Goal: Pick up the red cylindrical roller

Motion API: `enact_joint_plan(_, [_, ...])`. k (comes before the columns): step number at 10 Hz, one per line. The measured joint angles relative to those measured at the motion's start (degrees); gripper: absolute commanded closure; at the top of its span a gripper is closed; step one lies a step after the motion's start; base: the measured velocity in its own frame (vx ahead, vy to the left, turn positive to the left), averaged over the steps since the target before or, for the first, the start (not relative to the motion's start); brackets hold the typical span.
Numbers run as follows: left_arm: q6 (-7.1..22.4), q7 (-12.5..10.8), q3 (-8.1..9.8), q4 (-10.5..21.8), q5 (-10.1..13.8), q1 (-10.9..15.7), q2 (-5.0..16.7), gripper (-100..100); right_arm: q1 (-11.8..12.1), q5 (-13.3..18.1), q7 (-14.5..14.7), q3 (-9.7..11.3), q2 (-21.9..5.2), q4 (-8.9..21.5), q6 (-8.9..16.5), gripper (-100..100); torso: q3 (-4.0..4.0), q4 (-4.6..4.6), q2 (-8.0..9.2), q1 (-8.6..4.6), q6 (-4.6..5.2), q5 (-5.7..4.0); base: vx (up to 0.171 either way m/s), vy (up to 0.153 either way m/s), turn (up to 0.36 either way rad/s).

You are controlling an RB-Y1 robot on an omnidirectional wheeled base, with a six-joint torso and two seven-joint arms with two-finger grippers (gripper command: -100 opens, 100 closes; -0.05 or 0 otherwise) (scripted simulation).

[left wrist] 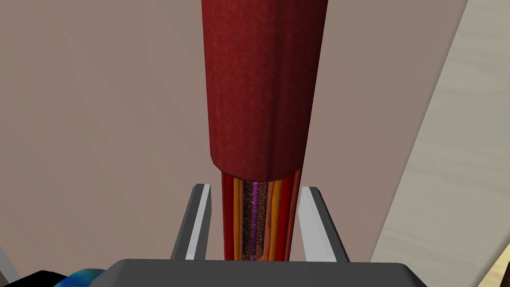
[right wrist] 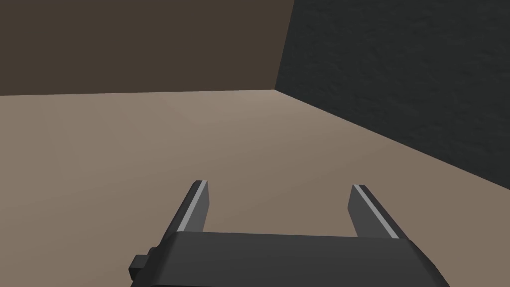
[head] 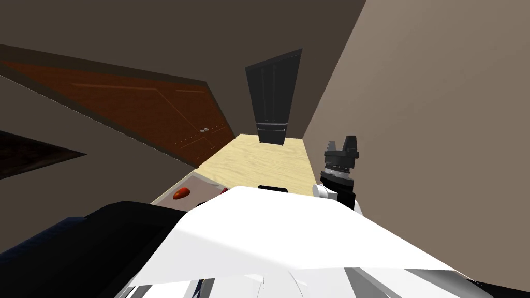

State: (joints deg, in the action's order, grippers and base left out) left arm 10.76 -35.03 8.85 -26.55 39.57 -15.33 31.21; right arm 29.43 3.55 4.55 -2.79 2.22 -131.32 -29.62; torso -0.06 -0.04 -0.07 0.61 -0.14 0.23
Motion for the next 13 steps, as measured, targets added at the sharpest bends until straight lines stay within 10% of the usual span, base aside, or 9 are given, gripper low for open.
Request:
enact_joint_plan(1, [-1.3,3.8,-4.17,3.0,6.6,2.5,1.0,100,0.0,0.0,0.0,0.0,0.0,0.0,0.0,0,-0.12,-0.08,-0.18,0.12,-0.14,0.09,0.072,0.014,0.273])
enact_joint_plan(2, [-0.6,4.3,-3.66,1.5,7.2,1.4,0.6,100,0.0,0.0,0.0,0.0,0.0,0.0,0.0,0,-0.14,-0.17,-0.12,0.19,-0.3,0.19,0.032,0.007,0.057])
enact_joint_plan(4, [2.6,-1.4,0.8,-3.9,-2.3,-0.6,-0.7,100,0.0,0.0,0.0,0.0,0.0,0.0,0.0,0,0.0,-0.04,0.04,0.23,-0.14,0.19,0.001,0.0,-0.024])
enact_joint_plan(8, [2.5,3.0,-3.35,-3.6,-1.4,3.1,-0.4,100,0.0,0.0,0.0,0.0,0.0,0.0,0.0,0,-0.16,-0.24,-0.1,0.39,-0.41,0.36,0.061,0.021,0.328])
enact_joint_plan(13, [8.3,1.3,-2.69,-13.3,-10.5,2.6,-1.7,100,0.0,0.0,0.0,0.0,0.0,0.0,0.0,0,-0.16,-0.28,-0.06,0.4,-0.39,0.4,0.056,0.006,0.269])
